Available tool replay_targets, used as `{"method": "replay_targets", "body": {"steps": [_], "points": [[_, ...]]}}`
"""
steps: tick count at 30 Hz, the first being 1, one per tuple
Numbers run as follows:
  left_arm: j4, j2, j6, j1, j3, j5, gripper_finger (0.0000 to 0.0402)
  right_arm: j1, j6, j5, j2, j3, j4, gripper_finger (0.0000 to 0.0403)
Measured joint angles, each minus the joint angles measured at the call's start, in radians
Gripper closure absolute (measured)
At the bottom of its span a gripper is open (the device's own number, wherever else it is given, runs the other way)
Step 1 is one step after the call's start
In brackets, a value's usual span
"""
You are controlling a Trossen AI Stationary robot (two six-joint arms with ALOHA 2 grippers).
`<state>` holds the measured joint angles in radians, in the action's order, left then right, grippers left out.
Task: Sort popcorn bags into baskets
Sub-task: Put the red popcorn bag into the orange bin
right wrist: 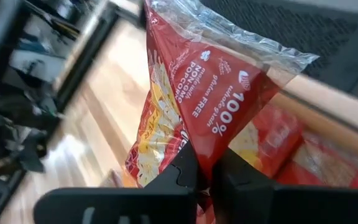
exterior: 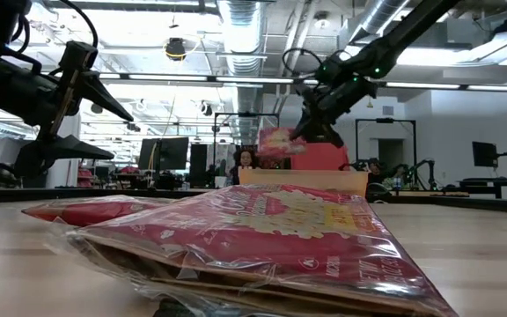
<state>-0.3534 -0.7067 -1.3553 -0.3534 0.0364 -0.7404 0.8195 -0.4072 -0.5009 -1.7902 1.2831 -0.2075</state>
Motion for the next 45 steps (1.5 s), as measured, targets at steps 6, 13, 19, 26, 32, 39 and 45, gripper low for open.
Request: {"method": "replay_targets", "body": {"steps": [6,13,19,26,32,39,45], "points": [[0.004,0.000,0.004,0.000,0.000,0.000,0.0123,-0.015,0.032,0.002,-0.063,-0.001,-0.025,0.0374],[0.006,0.000,0.004,0.000,0.000,-0.001,0.0123,-0.031,0.034,0.007,-0.116,-0.001,-0.016,0.0360],[0.006,0.000,0.004,0.000,0.000,-0.002,0.0123,-0.032,0.037,0.001,-0.133,-0.002,0.009,0.0352],[0.007,0.000,0.005,0.000,0.000,-0.007,0.0123,-0.032,0.041,0.004,-0.133,-0.001,0.026,0.0284],[0.007,0.000,0.005,0.000,0.000,-0.008,0.0123,-0.031,0.034,0.025,-0.133,-0.001,0.026,0.0210],[0.007,0.000,0.004,0.000,0.000,0.001,0.0123,0.036,0.022,0.080,-0.102,0.073,-0.101,0.0192],[0.006,0.000,-0.001,0.000,0.000,0.020,0.0123,0.033,0.023,0.021,0.028,0.135,-0.222,0.0212]]}}
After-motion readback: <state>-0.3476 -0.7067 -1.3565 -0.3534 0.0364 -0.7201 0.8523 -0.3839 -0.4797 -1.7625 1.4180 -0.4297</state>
